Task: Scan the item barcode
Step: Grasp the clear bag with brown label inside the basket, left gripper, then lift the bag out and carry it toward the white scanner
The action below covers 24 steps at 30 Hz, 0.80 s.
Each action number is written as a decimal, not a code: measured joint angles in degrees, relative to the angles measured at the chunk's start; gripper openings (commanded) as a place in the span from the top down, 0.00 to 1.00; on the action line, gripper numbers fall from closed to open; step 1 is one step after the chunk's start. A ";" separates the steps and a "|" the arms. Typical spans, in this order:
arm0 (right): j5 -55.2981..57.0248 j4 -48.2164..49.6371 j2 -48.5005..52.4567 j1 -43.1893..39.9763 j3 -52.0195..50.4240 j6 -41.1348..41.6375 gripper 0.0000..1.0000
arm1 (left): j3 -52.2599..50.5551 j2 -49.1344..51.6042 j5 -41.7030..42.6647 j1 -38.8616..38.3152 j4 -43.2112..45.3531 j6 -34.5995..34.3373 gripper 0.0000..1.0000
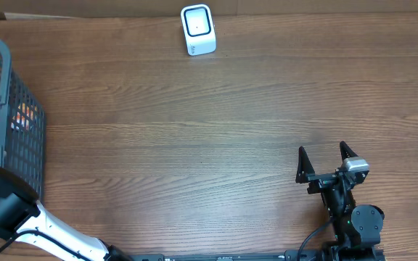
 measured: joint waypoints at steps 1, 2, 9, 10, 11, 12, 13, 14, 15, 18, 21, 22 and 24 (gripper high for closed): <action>0.00 0.00 0.00 0.00 0.00 0.02 0.00 | 4.00 -0.04 0.92 0.00 -1.95 -1.07 0.96; -0.02 0.02 0.00 0.00 0.00 0.00 0.00 | 8.48 -0.07 2.08 0.00 -3.82 -2.34 0.96; 0.00 0.04 0.00 0.00 0.00 -0.02 0.00 | 26.88 -3.54 9.68 -0.02 -9.66 -13.27 0.96; 0.02 0.04 0.00 0.00 0.00 -0.04 0.00 | 28.89 -5.49 11.85 -0.02 -9.60 -16.24 0.96; 0.00 0.04 0.00 0.00 0.00 0.02 0.00 | 29.75 -6.82 13.00 -0.04 -9.57 -17.51 0.96; 0.02 0.07 0.00 0.00 0.00 -0.02 0.00 | 30.73 -9.57 16.94 -0.31 -8.66 -19.96 0.96; 0.00 0.02 0.00 0.00 0.00 0.00 0.00 | 31.17 -11.89 19.32 -0.39 -8.07 -21.18 0.96; 0.00 0.02 0.00 0.00 0.00 0.00 0.00 | 31.61 -14.43 22.93 -0.68 -7.61 -22.40 0.96; 0.02 0.00 0.00 0.00 0.00 -0.02 0.00 | 31.89 -16.28 25.70 -0.92 -7.52 -23.02 0.96; 0.00 0.04 0.00 0.00 0.00 -0.02 0.00 | 32.81 -22.18 34.36 -3.67 -8.57 -24.52 0.96; 0.00 0.02 0.00 0.00 0.00 0.00 0.00 | 33.44 -25.86 38.42 -11.04 -13.22 -25.09 0.96; 0.00 0.07 0.00 0.00 0.00 -0.02 0.00 | 33.46 -26.18 38.34 -15.65 -16.00 -25.07 0.96; 0.00 0.04 0.00 0.00 0.00 0.00 0.00 | 33.42 -25.49 35.45 -23.52 -18.47 -24.98 0.96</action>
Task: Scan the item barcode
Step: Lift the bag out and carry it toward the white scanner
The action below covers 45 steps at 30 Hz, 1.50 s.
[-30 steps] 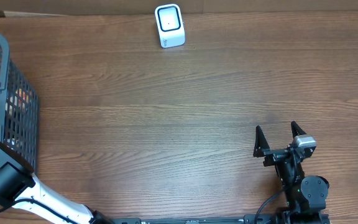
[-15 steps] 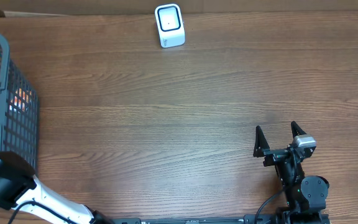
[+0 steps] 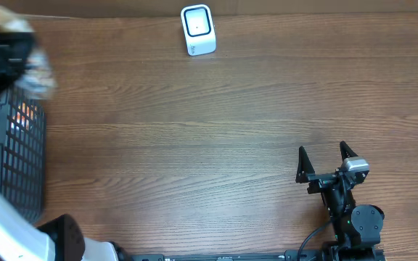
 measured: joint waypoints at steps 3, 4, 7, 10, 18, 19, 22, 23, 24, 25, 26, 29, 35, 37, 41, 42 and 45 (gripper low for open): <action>0.00 0.02 0.00 0.00 0.00 -0.02 0.00 | -0.76 2.75 -6.71 -12.74 -1.42 0.11 0.96; -0.02 0.00 0.00 0.00 0.00 0.00 0.00 | -0.96 3.87 -9.01 -16.85 -1.44 0.11 0.96; 0.00 -0.02 0.00 0.00 0.00 0.00 0.00 | -1.27 8.17 -15.52 -27.76 -1.49 0.07 0.96; 0.00 -0.02 0.00 0.00 0.00 0.00 0.00 | -1.44 13.11 -19.82 -34.97 -1.51 -0.74 0.96; 0.02 0.00 0.00 0.00 0.00 0.00 0.00 | -1.97 32.24 -24.85 -45.55 -1.51 -9.60 0.96; 0.00 -0.04 0.00 0.00 0.00 -0.02 0.00 | -1.97 33.73 -25.11 -46.16 -1.55 -10.69 0.96; 0.00 0.00 0.00 0.00 0.00 0.00 0.00 | -1.97 39.56 -25.33 -49.20 -1.51 -13.92 0.96; 0.00 0.00 0.00 0.00 0.00 -0.02 0.00 | -1.99 41.31 -25.33 -50.29 -1.51 -15.08 0.96; 0.00 -0.04 0.00 0.00 0.00 -0.02 0.00 | -1.99 43.17 -25.38 -51.49 -1.49 -16.48 0.96; 0.02 0.02 0.00 0.00 0.00 0.00 0.00 | -2.01 45.00 -25.35 -52.76 -1.46 -18.43 0.96; 0.02 0.00 0.00 0.00 0.00 -0.02 0.00 | -2.03 46.51 -25.31 -53.72 -1.44 -19.78 0.96; 0.00 0.00 0.00 0.00 0.00 -0.02 0.00 | -2.05 50.64 -25.31 -56.76 -1.44 -25.97 0.95; 0.02 0.00 0.00 0.00 0.00 0.00 0.00 | -2.08 54.86 -25.07 -58.14 -1.49 -32.72 0.00; 0.00 0.00 0.00 0.00 0.00 -0.02 0.00 | -2.08 55.43 -25.07 -58.14 -1.49 -33.14 0.00; 0.00 0.00 0.00 0.00 0.00 -0.02 0.00 | -2.08 55.47 -25.05 -58.14 -1.60 -33.22 0.00; 0.00 0.00 0.00 0.00 0.00 0.00 0.00 | -2.08 55.47 -25.03 -58.14 -1.60 -33.03 0.00; 0.00 -0.02 0.00 0.00 0.00 -0.02 0.00 | -2.08 55.47 -24.83 -58.14 -1.60 -32.74 0.00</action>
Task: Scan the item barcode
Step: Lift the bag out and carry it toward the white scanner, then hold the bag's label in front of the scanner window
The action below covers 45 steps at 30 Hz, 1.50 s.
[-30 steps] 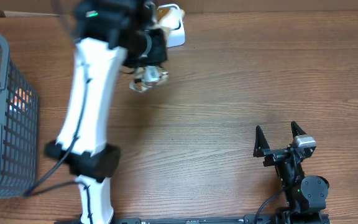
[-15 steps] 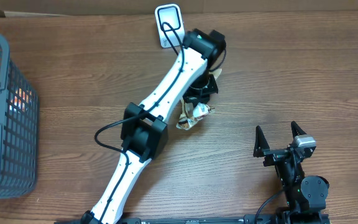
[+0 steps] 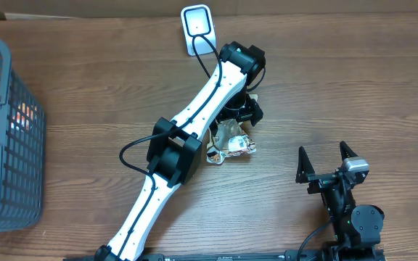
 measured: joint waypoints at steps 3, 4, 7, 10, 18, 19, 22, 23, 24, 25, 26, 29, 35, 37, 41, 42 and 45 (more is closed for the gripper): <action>-0.02 0.00 0.00 0.00 0.00 0.02 0.00 | 0.00 0.00 0.02 0.02 0.00 0.79 0.00; 0.00 0.04 0.00 0.00 0.00 0.02 0.00 | 0.00 0.00 0.00 0.02 0.02 0.94 0.00; 0.00 0.02 0.00 0.00 0.00 0.02 0.00 | 0.00 0.00 0.00 0.02 0.46 1.18 0.07; 0.00 0.02 0.00 0.00 0.00 0.02 0.00 | 0.00 0.00 -0.02 0.00 2.64 1.49 0.28; 0.00 0.02 0.00 0.00 0.00 0.02 0.00 | -0.09 0.00 -1.79 -3.10 7.17 2.19 0.59; 0.02 0.00 0.00 0.00 0.00 0.02 0.00 | -0.28 0.00 -1.90 -3.50 7.48 2.19 0.58; 0.00 0.00 0.00 0.00 0.00 0.02 0.00 | -2.03 0.00 -2.97 -4.28 7.82 1.75 0.57; 0.00 0.00 0.00 0.00 0.00 0.02 0.00 | -3.17 0.00 -3.37 -4.46 8.26 1.09 0.57; 0.00 0.00 0.00 0.00 0.00 0.02 0.00 | -4.68 0.00 -3.87 -4.50 9.20 0.66 0.57; 0.00 0.02 0.00 0.00 0.00 0.02 0.00 | -5.60 0.00 -4.11 -4.50 9.70 0.39 0.57; 0.02 0.02 0.00 0.00 0.00 0.02 0.00 | -6.54 0.00 -4.33 -4.50 10.32 0.15 0.57; 0.00 0.00 0.00 0.00 0.00 0.02 0.00 | -8.83 -0.48 -4.07 -4.50 12.39 -0.42 0.62; 0.02 0.02 0.00 0.00 0.00 0.02 0.00 | -12.70 -3.02 -5.03 -4.81 15.32 -0.87 0.96; 0.00 0.04 0.00 0.00 0.00 0.02 0.00 | -12.96 -3.23 -5.16 -4.85 15.72 -0.83 0.96; 0.00 0.02 0.00 0.00 0.00 0.00 0.00 | -13.00 -3.28 -4.94 -4.85 15.69 -0.31 0.96; 0.00 0.02 0.00 0.00 0.00 0.02 0.00 | -12.96 -3.28 -4.68 -4.81 15.58 0.31 0.96; 0.02 0.02 0.00 0.00 0.00 0.02 0.00 | -11.52 -2.75 -1.01 -3.67 13.44 4.94 0.96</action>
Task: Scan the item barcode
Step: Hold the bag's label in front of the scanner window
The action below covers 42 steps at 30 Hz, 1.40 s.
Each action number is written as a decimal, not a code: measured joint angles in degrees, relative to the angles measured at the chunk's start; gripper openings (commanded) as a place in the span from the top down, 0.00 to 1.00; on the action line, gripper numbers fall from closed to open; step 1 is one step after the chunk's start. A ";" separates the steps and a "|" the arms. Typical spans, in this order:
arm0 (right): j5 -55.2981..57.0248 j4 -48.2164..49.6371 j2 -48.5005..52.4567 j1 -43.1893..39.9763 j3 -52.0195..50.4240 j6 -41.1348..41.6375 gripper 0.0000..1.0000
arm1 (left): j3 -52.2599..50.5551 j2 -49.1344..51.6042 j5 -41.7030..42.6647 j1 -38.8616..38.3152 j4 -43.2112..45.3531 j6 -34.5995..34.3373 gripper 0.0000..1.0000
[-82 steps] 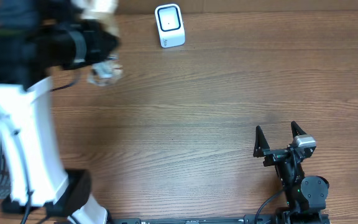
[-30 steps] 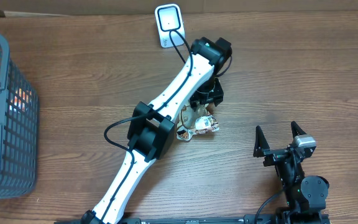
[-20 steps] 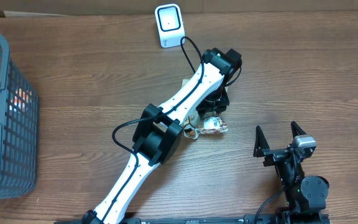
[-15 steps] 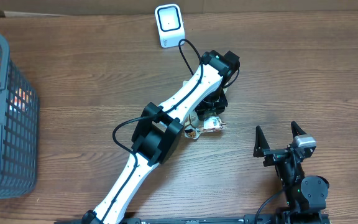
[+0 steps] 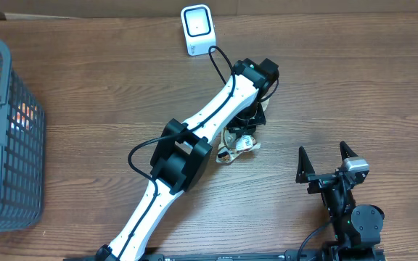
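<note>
The white barcode scanner (image 5: 198,29) stands at the table's far edge, its window facing up. My left arm reaches across the middle of the table. Its gripper (image 5: 245,127) points down onto a clear-wrapped snack packet (image 5: 239,145), which shows just below the wrist. The wrist hides the fingers, but the packet sits right under them and looks held. My right gripper (image 5: 326,156) rests near the front right with its fingers spread open and nothing between them.
A dark grey mesh basket (image 5: 9,145) holding several more packaged items stands at the left edge. A cardboard wall runs along the back behind the scanner. The left arm's white links and cable cross the table diagonally from the front left.
My left gripper and the packet under it have shifted a little to the right and toward the right arm. More of the packet is now tucked under the wrist. The right arm has not moved.
First my left arm was at the basket on the left. Then it was raised above the basket with a crinkly packet in its fingers. Later it held the packet over the middle of the table below the scanner, and now slightly further right.
</note>
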 measured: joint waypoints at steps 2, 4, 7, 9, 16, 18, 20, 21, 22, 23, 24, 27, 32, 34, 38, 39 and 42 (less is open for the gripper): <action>0.00 -0.02 0.00 0.00 0.00 0.00 0.00 | 2.93 1.36 4.33 1.18 -3.72 5.33 0.96; -0.04 -0.02 0.00 0.00 0.00 -0.02 0.00 | 6.27 2.32 9.64 2.91 -6.73 11.41 0.96; -0.02 -0.02 0.00 0.00 0.00 0.00 0.00 | 12.59 2.89 20.74 7.10 -11.15 23.78 0.96; -0.04 0.00 0.00 0.00 0.00 0.00 0.00 | 16.04 2.95 29.14 10.05 -13.33 31.87 0.96; -0.02 0.00 0.00 0.00 0.00 -0.02 0.00 | 17.66 2.95 50.86 18.08 -13.46 43.71 0.96; 0.00 0.02 0.00 0.00 0.00 0.00 0.00 | 17.66 2.95 55.82 19.02 -13.46 44.35 0.96; 0.00 0.00 0.00 0.00 0.00 0.00 0.00 | 17.66 2.95 60.39 19.41 -13.46 44.54 0.96; -0.02 0.00 0.00 0.00 0.00 0.00 0.00 | 17.66 2.95 61.42 19.47 -13.46 44.54 0.96; -0.02 -0.02 0.00 0.00 0.00 0.00 0.00 | 17.66 2.95 63.04 19.47 -13.46 44.54 0.96; -0.02 0.02 0.00 0.00 0.00 -0.02 0.00 | 17.66 2.95 64.08 19.45 -13.46 44.54 0.96; -0.02 -0.02 0.00 0.00 0.00 0.00 0.00 | 17.66 2.95 64.76 19.45 -13.49 44.50 0.96; -0.02 -0.02 0.00 0.00 0.00 0.00 0.00 | 17.66 2.95 66.07 19.45 -13.46 44.48 0.96; -0.02 0.00 0.00 0.00 0.00 0.00 0.00 | 17.66 2.95 62.99 19.43 -13.44 43.17 0.96; -0.04 0.00 0.00 0.00 0.00 0.00 0.00 | 17.66 2.95 55.21 19.15 -13.46 40.22 0.96; 0.00 0.00 0.00 0.00 0.00 0.00 0.00 | 17.66 2.95 32.65 17.16 -13.46 31.41 0.96; -0.02 0.00 0.00 0.00 0.00 0.00 0.00 | 17.66 2.95 27.56 16.35 -13.49 29.51 0.96; 0.00 0.00 0.00 0.00 0.00 0.00 0.00 | 17.66 2.95 12.81 12.85 -13.49 24.02 0.96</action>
